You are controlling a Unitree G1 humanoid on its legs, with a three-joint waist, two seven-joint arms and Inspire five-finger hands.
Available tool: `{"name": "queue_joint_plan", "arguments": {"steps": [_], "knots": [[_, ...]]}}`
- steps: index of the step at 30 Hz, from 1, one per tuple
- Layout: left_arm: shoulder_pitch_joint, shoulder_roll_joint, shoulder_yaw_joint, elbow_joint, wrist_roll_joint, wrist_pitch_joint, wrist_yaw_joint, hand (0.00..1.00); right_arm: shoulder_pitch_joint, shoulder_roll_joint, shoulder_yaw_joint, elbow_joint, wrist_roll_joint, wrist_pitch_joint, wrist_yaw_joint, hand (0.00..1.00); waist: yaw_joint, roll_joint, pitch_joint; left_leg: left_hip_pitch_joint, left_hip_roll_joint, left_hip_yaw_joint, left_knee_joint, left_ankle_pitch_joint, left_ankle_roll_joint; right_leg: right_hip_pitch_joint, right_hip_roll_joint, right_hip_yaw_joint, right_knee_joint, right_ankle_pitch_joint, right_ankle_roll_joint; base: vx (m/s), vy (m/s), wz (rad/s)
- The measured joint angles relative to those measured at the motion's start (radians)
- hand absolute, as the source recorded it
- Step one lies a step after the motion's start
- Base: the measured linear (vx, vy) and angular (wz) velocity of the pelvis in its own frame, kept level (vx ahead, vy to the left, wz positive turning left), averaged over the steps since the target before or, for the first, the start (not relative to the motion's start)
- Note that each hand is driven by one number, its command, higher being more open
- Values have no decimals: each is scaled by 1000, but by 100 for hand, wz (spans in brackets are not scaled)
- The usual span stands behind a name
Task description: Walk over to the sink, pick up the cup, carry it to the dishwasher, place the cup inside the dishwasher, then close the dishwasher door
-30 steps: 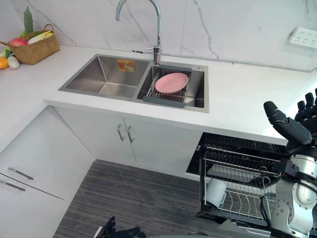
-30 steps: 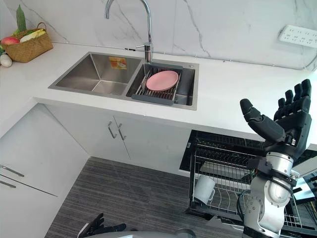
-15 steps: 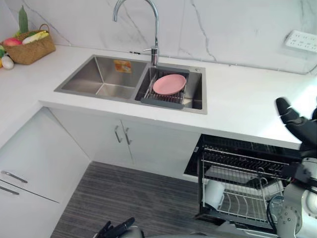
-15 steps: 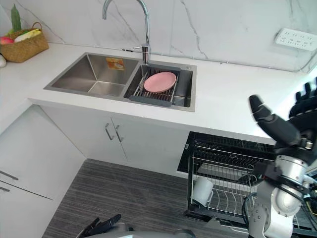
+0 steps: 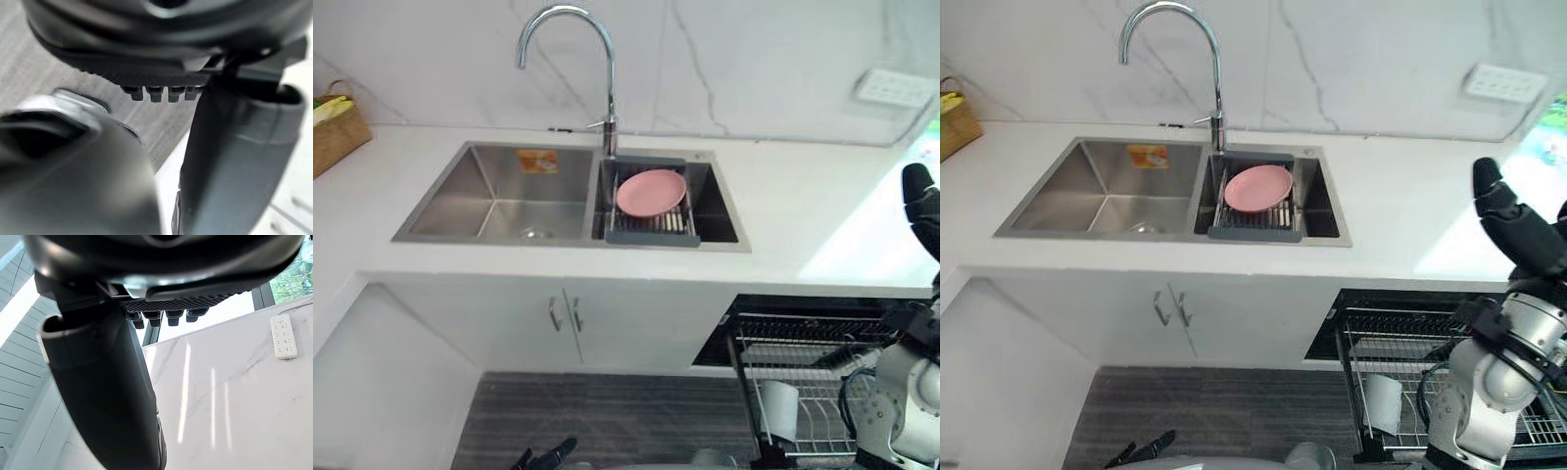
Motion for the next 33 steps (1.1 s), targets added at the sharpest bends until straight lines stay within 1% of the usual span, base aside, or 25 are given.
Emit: {"name": "queue_joint_plan", "arguments": {"steps": [1,2,3,4,5,6,7,8,9,12,13,18,21,22,23,24,25,26,27,28,29,30,31,32,33], "knots": [[-7,0,-3,-7,0,7,-1,100,0,1,0,0,0,0,0,100,0,2,-1,7,0,1,-9,0,0,-8,21,-28,-18,-16,0,234,1,0],[-25,-2,-8,-16,0,28,1,100,3,1,1,0,0,0,6,100,-1,8,2,25,2,2,-26,1,0,-17,47,-92,-54,-47,-15,251,-36,-8],[-38,-6,-18,-28,0,48,2,100,9,1,4,3,1,0,22,100,-1,11,5,47,7,2,-38,1,-1,-30,67,-154,-86,-66,-46,244,-51,-10],[-41,-7,-24,-32,0,55,2,100,11,1,10,8,4,0,34,100,-1,23,11,56,12,3,-41,1,-1,-41,80,-176,-108,-71,-58,227,-76,-18],[-50,-8,-36,-33,1,63,2,100,12,1,24,21,13,-1,60,100,-1,27,14,76,26,8,-40,-1,-3,-61,112,-206,-184,-63,-75,216,-94,-21],[-51,2,-49,-36,18,65,0,100,12,0,41,32,14,-1,78,100,-4,24,12,89,26,13,-26,-9,-22,-68,134,-203,-326,66,-98,224,-103,-14],[-57,-1,-50,-25,23,68,1,100,14,-6,45,37,14,-5,83,100,-12,41,13,99,35,6,-16,-23,-43,-57,148,-204,-324,98,-104,271,-89,-19],[-52,-7,-61,-30,39,72,0,100,16,-7,60,47,16,-5,87,100,-9,59,6,101,57,7,13,-28,-53,-29,177,-195,-354,114,-120,282,-93,-33],[-54,-10,-62,-32,40,69,1,100,15,-8,69,51,18,-5,92,100,3,56,12,102,68,-1,20,-38,-72,-6,191,-179,-379,114,-120,291,-127,-41],[-58,-10,-62,-32,42,71,3,100,14,-14,70,52,17,-4,99,100,-2,60,26,120,86,-25,-42,-31,-90,49,211,-176,-417,115,-121,93,-111,-14],[-59,-14,-60,-31,49,73,4,100,13,-24,66,52,17,-3,105,100,1,71,25,120,100,-29,-65,-12,-91,67,225,-174,-432,114,-120,2,-54,-11],[-57,-22,-57,-27,129,78,12,100,13,-28,65,-9,17,15,167,100,3,78,22,105,107,-12,-67,-18,-82,98,251,-152,-540,151,-92,-28,34,-9],[-50,-26,-56,-26,156,77,23,100,13,-28,71,-22,14,19,199,100,4,83,25,97,108,-7,-35,-26,-86,98,251,-148,-542,142,-87,21,52,-3],[-50,-26,-44,-32,157,74,21,100,14,-31,77,-25,10,25,214,100,6,74,28,25,108,-5,105,-29,-90,99,237,-148,-551,134,-94,0,7,6],[-50,-26,-37,-35,157,69,21,100,15,-38,78,-31,10,30,218,100,6,75,31,-15,112,-6,189,-28,-91,103,232,-149,-558,135,-94,-3,0,16],[-50,-32,-35,-37,169,52,28,100,19,-54,83,-47,10,39,221,100,6,94,44,-98,133,-10,364,-11,-111,126,233,-152,-582,136,-93,15,15,17],[-41,-37,-25,-36,176,44,41,100,20,-58,92,-47,11,40,231,100,6,99,55,-168,155,-10,513,11,-126,155,232,-150,-604,138,-96,36,32,12],[-35,-40,-19,-36,176,43,48,100,20,-57,97,-44,11,44,236,100,8,104,55,-181,163,-6,531,0,-124,169,231,-147,-612,139,-96,87,52,3],[-23,-50,-6,-45,174,32,65,100,20,-57,95,-41,12,49,240,100,13,104,54,-202,176,10,488,-40,-121,187,223,-147,-621,139,-98,93,42,-3],[-22,-53,1,-49,176,26,76,100,18,-58,92,-39,13,50,240,100,17,102,55,-208,176,16,433,-45,-117,188,216,-146,-626,139,-98,129,87,-8],[-24,-54,1,-57,188,24,95,100,12,-65,93,-35,23,50,245,100,24,100,54,-218,173,34,302,-43,-117,188,204,-141,-637,140,-95,141,133,-10],[-25,-57,2,-56,196,16,122,100,11,-71,94,-30,28,50,258,100,24,101,54,-219,166,40,170,-14,-118,194,192,-138,-649,146,-83,160,161,-12],[-25,-59,4,-52,196,10,140,100,12,-71,95,-23,29,50,263,100,25,101,54,-218,162,43,127,33,-112,200,185,-135,-653,147,-71,212,184,-10],[-22,-66,6,-38,196,-3,171,100,11,-78,103,-8,28,50,264,100,26,105,50,-187,144,48,63,142,-100,214,178,-126,-662,148,-47,236,194,-13],[-23,-67,14,-32,197,-11,197,100,11,-78,118,0,28,51,266,100,28,96,44,-167,120,57,26,172,-69,222,160,-118,-676,162,-19,245,180,-10]]}}
